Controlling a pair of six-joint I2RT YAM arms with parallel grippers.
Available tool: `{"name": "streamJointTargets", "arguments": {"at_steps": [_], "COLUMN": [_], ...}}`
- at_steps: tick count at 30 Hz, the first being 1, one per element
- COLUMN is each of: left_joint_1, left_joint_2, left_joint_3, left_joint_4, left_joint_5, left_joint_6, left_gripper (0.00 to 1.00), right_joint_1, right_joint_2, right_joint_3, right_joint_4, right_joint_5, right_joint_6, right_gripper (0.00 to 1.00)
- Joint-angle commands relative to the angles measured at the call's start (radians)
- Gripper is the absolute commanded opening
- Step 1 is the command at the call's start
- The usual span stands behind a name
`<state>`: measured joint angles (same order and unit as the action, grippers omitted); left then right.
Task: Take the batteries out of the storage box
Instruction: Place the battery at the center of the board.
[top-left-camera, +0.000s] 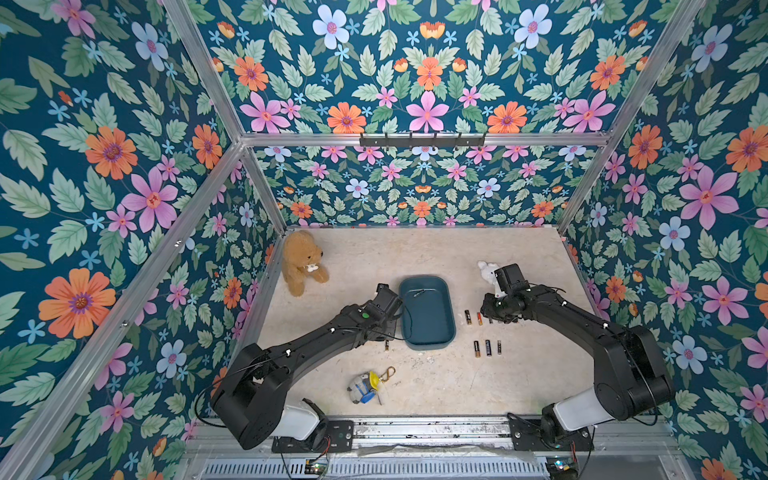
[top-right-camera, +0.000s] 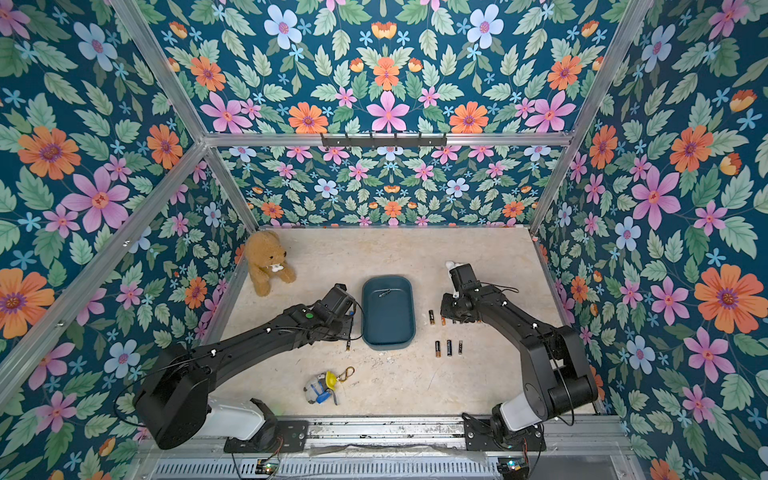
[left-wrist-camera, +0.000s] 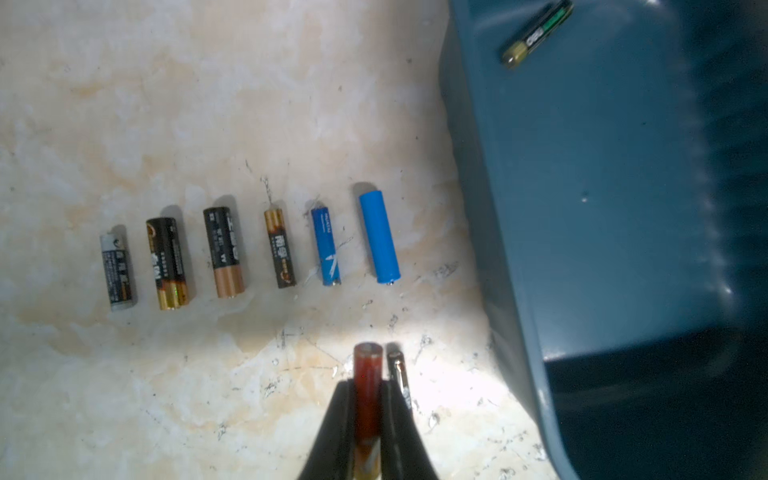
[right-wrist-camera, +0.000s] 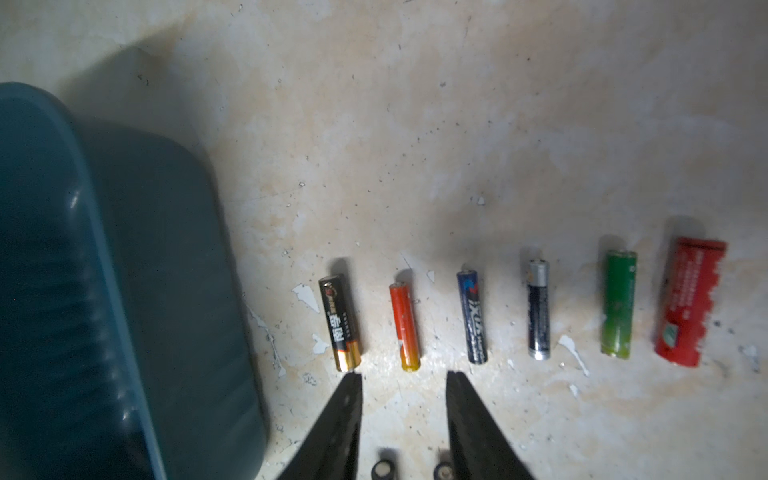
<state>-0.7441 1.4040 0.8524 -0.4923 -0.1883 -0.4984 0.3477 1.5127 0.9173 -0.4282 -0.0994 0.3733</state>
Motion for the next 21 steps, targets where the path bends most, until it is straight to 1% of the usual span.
{"name": "streamJointTargets", "arguments": {"at_steps": [1, 4, 13, 21], "left_joint_1": [0.002, 0.001, 0.001, 0.003], "left_joint_2": [-0.002, -0.005, 0.015, 0.064], "left_joint_3": [-0.021, -0.044, -0.101, -0.102], "left_joint_4": [0.001, 0.011, 0.070, 0.092], "left_joint_5": [-0.018, -0.030, -0.011, 0.010], "left_joint_6": [-0.062, -0.085, -0.120, -0.126], "left_gripper": [0.07, 0.07, 0.07, 0.07], "right_joint_1": [0.000, 0.000, 0.000, 0.000], "right_joint_2": [-0.005, -0.006, -0.006, -0.005], "right_joint_3": [0.005, 0.005, 0.003, 0.005], "right_joint_4": [-0.005, -0.007, -0.009, -0.012], "right_joint_5": [0.003, 0.004, 0.004, 0.005], "right_joint_6": [0.001, 0.000, -0.003, -0.004], "right_gripper": [0.39, 0.40, 0.39, 0.39]}}
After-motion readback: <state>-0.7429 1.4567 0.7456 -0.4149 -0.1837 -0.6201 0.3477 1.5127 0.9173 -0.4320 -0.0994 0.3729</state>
